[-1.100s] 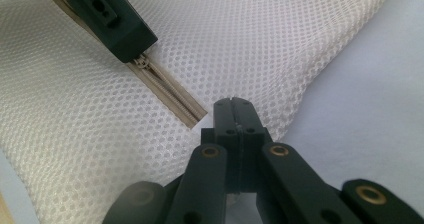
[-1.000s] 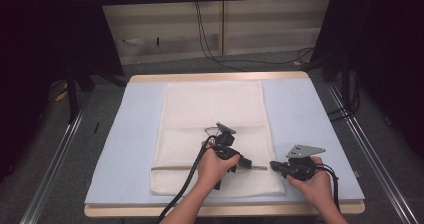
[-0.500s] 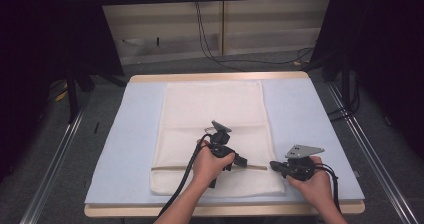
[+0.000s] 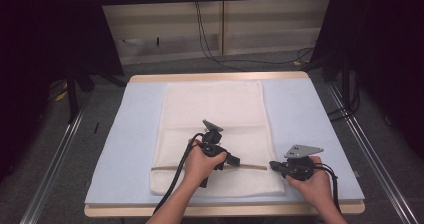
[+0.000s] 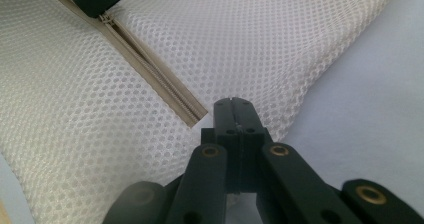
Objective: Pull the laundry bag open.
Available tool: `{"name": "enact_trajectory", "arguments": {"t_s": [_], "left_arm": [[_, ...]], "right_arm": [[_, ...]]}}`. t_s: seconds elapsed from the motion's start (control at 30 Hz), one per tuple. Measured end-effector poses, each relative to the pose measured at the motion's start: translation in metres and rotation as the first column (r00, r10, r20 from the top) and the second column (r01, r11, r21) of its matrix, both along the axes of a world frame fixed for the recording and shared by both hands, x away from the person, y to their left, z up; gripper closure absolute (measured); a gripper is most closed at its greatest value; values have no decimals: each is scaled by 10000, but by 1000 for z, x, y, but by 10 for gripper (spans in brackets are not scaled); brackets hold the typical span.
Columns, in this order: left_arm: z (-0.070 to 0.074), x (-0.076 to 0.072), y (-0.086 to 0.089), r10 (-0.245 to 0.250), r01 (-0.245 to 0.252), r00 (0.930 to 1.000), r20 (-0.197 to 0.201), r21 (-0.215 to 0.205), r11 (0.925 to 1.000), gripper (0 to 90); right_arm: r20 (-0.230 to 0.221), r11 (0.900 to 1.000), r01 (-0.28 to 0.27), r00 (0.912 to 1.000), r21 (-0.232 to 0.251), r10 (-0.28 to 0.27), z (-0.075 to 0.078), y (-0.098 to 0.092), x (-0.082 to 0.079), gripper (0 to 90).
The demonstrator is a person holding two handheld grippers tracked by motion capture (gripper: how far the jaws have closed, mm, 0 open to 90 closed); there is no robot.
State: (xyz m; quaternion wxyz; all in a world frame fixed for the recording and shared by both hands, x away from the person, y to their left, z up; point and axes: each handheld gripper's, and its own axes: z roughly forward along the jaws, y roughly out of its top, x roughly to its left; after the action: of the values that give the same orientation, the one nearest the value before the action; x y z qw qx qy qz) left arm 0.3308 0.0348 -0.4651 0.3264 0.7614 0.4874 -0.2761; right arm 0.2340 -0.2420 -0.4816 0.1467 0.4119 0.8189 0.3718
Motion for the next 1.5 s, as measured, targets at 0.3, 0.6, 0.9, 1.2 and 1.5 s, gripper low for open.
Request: {"name": "enact_trajectory", "arguments": {"t_s": [0.3, 0.6, 0.9, 1.2, 1.5], "left_arm": [[3, 0, 29, 237, -237, 9997, -23, -38, 9997, 874], [3, 1, 61, 534, -534, 9986, -11, -58, 9986, 874], [4, 0, 79, 688, -686, 9976, 125, -88, 9976, 874], [-1, 0, 92, 817, -816, 9967, 32, -152, 9965, 874], [0, -2, 117, 1135, -1134, 9935, 111, -99, 9935, 874]], "right_arm": [[-48, 9999, 1, 10000, 137, 0, -1, -1, 1, 900], [-75, 10000, -5, 10000, 82, 5, 0, 0, 0, 900], [-112, 9998, -19, 9999, 199, 22, -1, -2, 1, 900], [-139, 9998, -25, 9999, 212, 28, 0, -2, 1, 900], [-130, 9997, 15, 9999, 235, -12, -1, -2, 1, 900]]}}
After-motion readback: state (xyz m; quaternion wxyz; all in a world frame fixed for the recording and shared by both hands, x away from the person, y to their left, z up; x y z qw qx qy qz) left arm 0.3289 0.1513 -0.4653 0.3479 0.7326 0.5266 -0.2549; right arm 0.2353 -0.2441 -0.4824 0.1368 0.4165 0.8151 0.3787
